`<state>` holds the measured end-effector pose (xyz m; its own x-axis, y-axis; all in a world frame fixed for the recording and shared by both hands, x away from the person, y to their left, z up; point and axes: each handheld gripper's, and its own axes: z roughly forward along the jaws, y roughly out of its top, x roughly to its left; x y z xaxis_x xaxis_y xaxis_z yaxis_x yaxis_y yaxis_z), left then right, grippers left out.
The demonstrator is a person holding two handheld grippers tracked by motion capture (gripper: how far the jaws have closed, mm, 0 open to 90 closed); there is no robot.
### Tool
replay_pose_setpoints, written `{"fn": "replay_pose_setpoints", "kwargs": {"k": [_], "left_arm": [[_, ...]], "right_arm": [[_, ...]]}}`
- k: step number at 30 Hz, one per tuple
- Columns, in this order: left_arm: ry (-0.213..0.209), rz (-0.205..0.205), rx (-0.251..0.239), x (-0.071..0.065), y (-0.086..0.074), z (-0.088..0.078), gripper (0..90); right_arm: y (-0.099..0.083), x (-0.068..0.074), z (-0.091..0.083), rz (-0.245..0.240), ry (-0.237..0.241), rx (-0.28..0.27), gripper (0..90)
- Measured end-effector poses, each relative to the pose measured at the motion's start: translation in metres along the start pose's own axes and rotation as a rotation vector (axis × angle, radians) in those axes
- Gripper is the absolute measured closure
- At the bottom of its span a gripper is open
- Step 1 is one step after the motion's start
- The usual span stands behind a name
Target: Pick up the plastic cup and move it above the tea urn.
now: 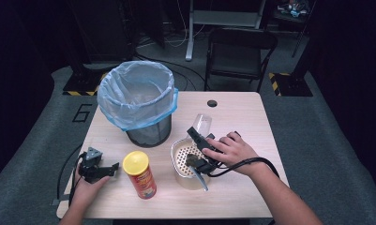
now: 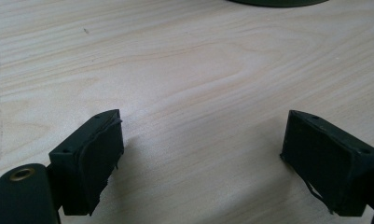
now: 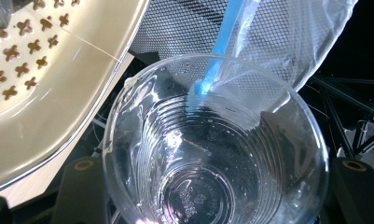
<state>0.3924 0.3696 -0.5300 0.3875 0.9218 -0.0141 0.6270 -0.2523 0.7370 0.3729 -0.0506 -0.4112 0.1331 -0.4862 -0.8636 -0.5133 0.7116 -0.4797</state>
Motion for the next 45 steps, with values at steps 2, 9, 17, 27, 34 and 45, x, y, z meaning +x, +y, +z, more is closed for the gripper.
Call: {"fn": "replay_pose_setpoints", "kwargs": {"k": [2, 9, 17, 27, 34, 45], "left_arm": [[0.000, 0.000, 0.000, 0.000, 0.000, 0.000, 12.3], [0.000, 0.000, 0.000, 0.000, 0.000, 0.000, 12.3], [0.000, 0.000, -0.001, 0.000, 0.000, 0.000, 12.3], [0.000, 0.000, -0.001, 0.000, 0.000, 0.000, 12.3], [-0.001, -0.002, -0.001, 0.000, 0.000, 0.000, 12.3], [-0.004, -0.005, 0.000, 0.000, 0.000, 0.000, 12.3]], "right_arm": [[0.000, 0.000, 0.000, -0.002, -0.001, -0.001, 34.4], [0.000, 0.000, -0.001, 0.006, -0.004, -0.019, 34.2], [0.000, -0.002, -0.003, 0.031, -0.007, -0.020, 34.1], [0.001, 0.000, -0.004, 0.082, -0.021, -0.024, 33.9], [-0.002, -0.002, -0.002, 0.200, -0.086, -0.015, 33.9], [-0.011, -0.011, 0.001, 0.690, -0.211, 0.007, 33.6]]}}
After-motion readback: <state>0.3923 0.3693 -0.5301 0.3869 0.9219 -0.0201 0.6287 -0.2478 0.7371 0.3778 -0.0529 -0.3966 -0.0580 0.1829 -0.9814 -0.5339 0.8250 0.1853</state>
